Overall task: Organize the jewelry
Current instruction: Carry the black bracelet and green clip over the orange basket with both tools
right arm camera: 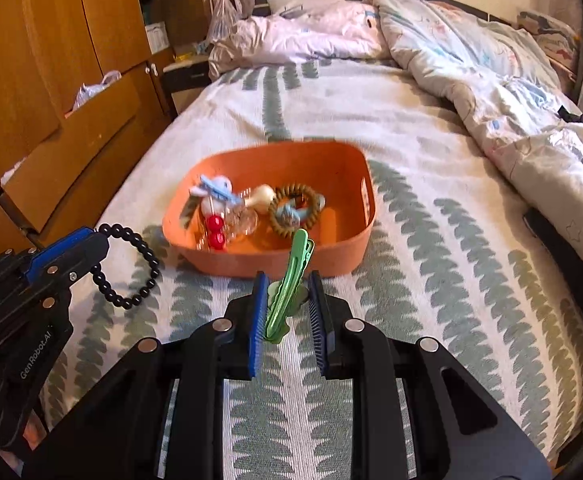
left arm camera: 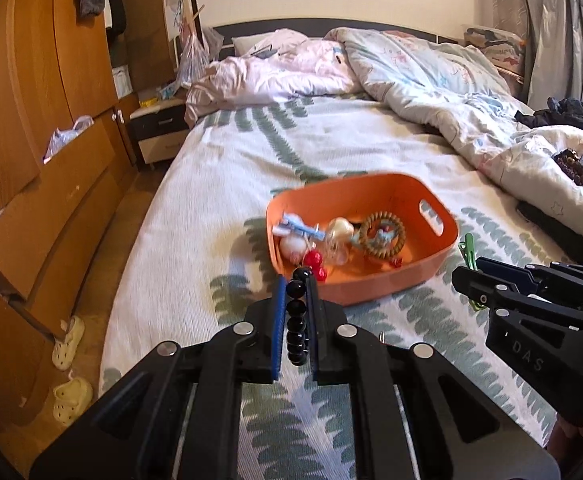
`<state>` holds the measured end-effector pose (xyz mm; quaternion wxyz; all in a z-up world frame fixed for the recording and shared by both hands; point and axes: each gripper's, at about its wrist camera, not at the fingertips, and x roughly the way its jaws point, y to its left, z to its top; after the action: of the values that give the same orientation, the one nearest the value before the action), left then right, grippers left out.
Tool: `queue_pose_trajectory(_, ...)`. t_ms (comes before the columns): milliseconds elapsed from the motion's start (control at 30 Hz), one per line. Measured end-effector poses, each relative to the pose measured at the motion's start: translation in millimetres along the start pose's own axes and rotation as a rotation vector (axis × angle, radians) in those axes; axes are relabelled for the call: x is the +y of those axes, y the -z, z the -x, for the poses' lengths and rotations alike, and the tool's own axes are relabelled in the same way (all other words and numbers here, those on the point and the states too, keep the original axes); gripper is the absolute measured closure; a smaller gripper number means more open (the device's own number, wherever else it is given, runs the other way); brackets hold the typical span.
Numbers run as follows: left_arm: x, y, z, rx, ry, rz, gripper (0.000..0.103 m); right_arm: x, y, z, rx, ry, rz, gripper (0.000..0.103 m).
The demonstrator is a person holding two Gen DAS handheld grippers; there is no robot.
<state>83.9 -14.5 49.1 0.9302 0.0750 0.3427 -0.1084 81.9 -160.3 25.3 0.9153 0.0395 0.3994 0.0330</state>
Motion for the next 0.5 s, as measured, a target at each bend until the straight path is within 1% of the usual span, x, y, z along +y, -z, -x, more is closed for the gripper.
queue_pose_trajectory(267,-5,-37,6,-0.066,0.006,-0.034,0.093,-8,-27,16,-0.056,-0.033,-0.016,0.083)
queue_pose_trajectory(400,-5,-54,2,-0.073,0.035,-0.035,0.093,-12,-39,23,-0.077,-0.043,-0.022,0.083)
queue_pose_trajectory(500,-5,-61,0,-0.086,0.042,-0.039,0.093,-14,-52,24,-0.085,-0.038,-0.017,0.083)
